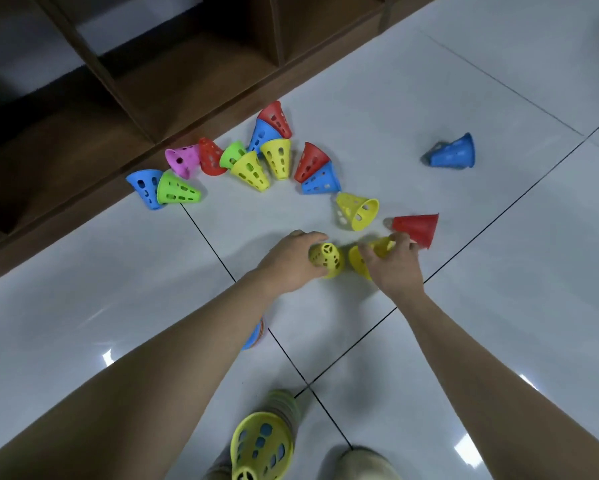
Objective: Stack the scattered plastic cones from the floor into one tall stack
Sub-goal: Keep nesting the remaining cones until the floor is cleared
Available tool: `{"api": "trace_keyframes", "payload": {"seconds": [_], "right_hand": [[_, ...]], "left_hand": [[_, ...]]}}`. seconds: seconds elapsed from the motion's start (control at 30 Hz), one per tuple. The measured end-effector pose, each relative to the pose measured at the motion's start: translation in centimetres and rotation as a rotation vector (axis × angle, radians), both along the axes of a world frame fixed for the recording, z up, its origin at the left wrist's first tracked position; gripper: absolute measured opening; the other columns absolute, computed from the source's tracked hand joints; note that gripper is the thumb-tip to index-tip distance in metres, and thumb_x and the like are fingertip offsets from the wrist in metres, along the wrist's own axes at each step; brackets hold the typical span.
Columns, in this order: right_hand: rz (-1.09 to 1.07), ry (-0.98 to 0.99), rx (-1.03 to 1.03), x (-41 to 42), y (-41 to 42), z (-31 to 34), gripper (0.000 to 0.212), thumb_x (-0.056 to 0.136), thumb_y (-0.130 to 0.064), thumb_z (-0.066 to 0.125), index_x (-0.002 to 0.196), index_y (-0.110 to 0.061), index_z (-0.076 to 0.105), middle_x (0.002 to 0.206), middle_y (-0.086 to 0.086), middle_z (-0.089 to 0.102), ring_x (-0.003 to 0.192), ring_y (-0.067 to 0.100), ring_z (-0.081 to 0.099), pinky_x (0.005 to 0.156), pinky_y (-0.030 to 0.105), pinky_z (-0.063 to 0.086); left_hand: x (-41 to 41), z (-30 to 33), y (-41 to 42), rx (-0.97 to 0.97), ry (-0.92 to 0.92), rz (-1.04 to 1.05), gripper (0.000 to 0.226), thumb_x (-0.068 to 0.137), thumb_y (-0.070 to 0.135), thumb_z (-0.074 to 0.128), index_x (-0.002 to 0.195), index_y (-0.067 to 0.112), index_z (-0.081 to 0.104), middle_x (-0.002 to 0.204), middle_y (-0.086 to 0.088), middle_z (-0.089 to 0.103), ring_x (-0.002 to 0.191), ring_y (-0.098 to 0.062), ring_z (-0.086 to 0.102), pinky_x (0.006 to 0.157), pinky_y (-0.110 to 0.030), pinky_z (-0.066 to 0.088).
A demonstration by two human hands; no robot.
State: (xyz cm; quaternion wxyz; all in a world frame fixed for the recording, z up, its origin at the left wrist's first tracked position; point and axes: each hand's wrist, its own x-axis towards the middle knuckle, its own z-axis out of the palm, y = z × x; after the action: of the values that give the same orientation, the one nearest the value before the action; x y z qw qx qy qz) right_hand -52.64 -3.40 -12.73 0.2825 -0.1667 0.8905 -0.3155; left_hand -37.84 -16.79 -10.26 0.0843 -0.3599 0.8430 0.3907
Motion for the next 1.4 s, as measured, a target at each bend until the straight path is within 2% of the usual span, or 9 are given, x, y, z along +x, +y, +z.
{"api": "trace_keyframes", "payload": {"seconds": [0.27, 0.37, 0.47, 0.63, 0.7, 0.83, 0.93, 1.17, 1.4], "right_hand": [[-0.174, -0.340, 0.012, -1.0, -0.3, 0.3, 0.070, 0.084, -0.046, 0.069, 0.136, -0.012, 0.038, 0.116, 0.005, 0.052, 0.102, 0.025, 0.054, 0.092, 0.042, 0.052], [-0.188, -0.407, -0.032, -0.9, -0.1, 0.3, 0.069, 0.070, -0.049, 0.072, 0.119, -0.008, 0.047, 0.106, 0.004, 0.056, 0.094, 0.022, 0.057, 0.073, 0.034, 0.049], [-0.221, -0.504, -0.161, -0.5, 0.3, 0.5, 0.028, 0.080, -0.034, 0.074, 0.092, -0.011, 0.062, 0.084, 0.001, 0.061, 0.074, 0.014, 0.058, 0.066, 0.028, 0.045], [-0.181, -0.637, -0.280, 1.6, 1.1, 0.4, 0.020, 0.083, -0.027, 0.075, 0.094, -0.013, 0.066, 0.091, 0.001, 0.074, 0.074, 0.009, 0.072, 0.082, 0.030, 0.055], [-0.149, -0.591, -0.318, 2.7, 1.2, 0.2, 0.039, 0.072, -0.036, 0.081, 0.100, -0.014, 0.064, 0.101, 0.006, 0.073, 0.089, 0.017, 0.072, 0.088, 0.035, 0.055], [0.001, -0.444, -0.379, 4.8, 0.8, 1.4, 0.048, 0.071, -0.038, 0.084, 0.107, -0.014, 0.062, 0.102, 0.006, 0.070, 0.090, 0.017, 0.066, 0.076, 0.027, 0.049], [0.095, -0.353, -0.462, 6.3, 0.1, 3.5, 0.040, 0.080, -0.026, 0.083, 0.110, -0.015, 0.058, 0.103, 0.002, 0.070, 0.095, 0.017, 0.066, 0.076, 0.024, 0.050], [0.423, -0.301, -0.566, 12.6, -1.2, 8.7, 0.061, 0.072, -0.036, 0.084, 0.124, -0.033, 0.052, 0.105, -0.028, 0.063, 0.097, 0.001, 0.061, 0.080, 0.011, 0.046], [0.860, -0.153, -0.530, 16.3, -1.9, 9.0, 0.070, 0.075, -0.031, 0.084, 0.133, -0.032, 0.046, 0.117, -0.016, 0.056, 0.110, -0.005, 0.050, 0.088, 0.006, 0.038]], "left_hand": [[-1.4, -1.6, 1.3, -0.101, -0.008, 0.031, 0.049, 0.085, 0.040, 0.075, 0.128, 0.022, 0.059, 0.119, -0.005, 0.061, 0.111, -0.025, 0.057, 0.093, -0.038, 0.049], [-0.4, 0.3, 0.8, -0.153, 0.040, 0.063, 0.044, 0.088, 0.045, 0.070, 0.116, 0.014, 0.057, 0.111, -0.008, 0.063, 0.105, -0.029, 0.058, 0.089, -0.042, 0.049], [2.5, 3.5, 0.2, -0.129, 0.124, 0.163, 0.044, 0.086, 0.054, 0.064, 0.105, 0.015, 0.056, 0.104, -0.005, 0.067, 0.101, -0.026, 0.062, 0.087, -0.044, 0.051], [10.7, 9.4, 0.7, -0.198, 0.208, 0.351, 0.023, 0.092, 0.043, 0.066, 0.103, 0.024, 0.060, 0.099, 0.011, 0.069, 0.095, 0.002, 0.063, 0.085, -0.017, 0.049], [14.3, 11.3, 1.4, -0.262, 0.202, 0.446, 0.014, 0.093, 0.034, 0.068, 0.099, 0.024, 0.061, 0.092, 0.015, 0.068, 0.091, 0.018, 0.057, 0.075, 0.000, 0.039], [20.3, 12.8, 3.6, -0.311, 0.161, 0.578, 0.012, 0.093, 0.031, 0.068, 0.089, 0.030, 0.057, 0.087, 0.022, 0.068, 0.084, 0.027, 0.052, 0.069, 0.002, 0.036], [22.6, 12.5, 5.4, -0.298, 0.136, 0.604, 0.009, 0.092, 0.036, 0.065, 0.090, 0.033, 0.056, 0.095, 0.039, 0.063, 0.086, 0.026, 0.054, 0.069, 0.001, 0.037], [24.3, 8.7, 7.1, -0.272, 0.025, 0.544, 0.030, 0.090, 0.038, 0.070, 0.116, 0.025, 0.059, 0.097, 0.017, 0.064, 0.090, 0.023, 0.051, 0.073, 0.002, 0.036], [25.3, 5.3, 7.0, -0.198, 0.015, 0.464, 0.050, 0.092, 0.032, 0.070, 0.139, 0.028, 0.052, 0.126, 0.013, 0.065, 0.111, -0.001, 0.059, 0.091, -0.011, 0.043]]}}
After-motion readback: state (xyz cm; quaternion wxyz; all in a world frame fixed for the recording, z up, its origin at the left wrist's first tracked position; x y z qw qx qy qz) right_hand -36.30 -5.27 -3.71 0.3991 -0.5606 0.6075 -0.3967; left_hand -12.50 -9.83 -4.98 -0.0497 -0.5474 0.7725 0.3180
